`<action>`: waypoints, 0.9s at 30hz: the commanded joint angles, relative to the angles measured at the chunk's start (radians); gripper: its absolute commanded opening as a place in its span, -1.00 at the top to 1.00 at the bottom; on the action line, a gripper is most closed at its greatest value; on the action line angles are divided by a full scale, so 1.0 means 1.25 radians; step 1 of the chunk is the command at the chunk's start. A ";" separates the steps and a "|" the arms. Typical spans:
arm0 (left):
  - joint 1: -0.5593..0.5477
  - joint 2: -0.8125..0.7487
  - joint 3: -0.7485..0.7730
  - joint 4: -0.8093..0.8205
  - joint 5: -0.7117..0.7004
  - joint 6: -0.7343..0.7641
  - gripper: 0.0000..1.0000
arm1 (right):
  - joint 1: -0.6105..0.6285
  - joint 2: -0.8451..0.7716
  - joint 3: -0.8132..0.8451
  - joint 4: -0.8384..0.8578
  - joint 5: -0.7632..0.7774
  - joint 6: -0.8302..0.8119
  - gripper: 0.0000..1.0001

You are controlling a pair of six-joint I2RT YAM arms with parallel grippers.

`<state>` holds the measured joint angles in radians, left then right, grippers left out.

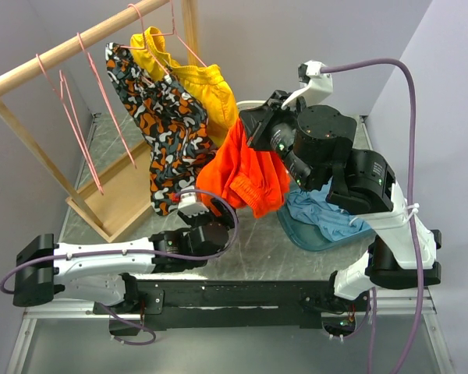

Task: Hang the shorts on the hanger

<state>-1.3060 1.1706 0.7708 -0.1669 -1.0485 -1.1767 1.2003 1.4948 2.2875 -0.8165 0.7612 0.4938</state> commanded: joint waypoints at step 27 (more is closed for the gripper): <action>0.118 0.055 -0.210 0.692 0.165 0.301 -0.61 | 0.039 -0.018 0.060 0.040 0.049 -0.012 1.00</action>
<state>-1.2140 1.2339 0.4820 0.6403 -0.8581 -0.8062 1.2388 1.4952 2.3199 -0.8265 0.7906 0.4847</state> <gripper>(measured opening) 0.834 0.010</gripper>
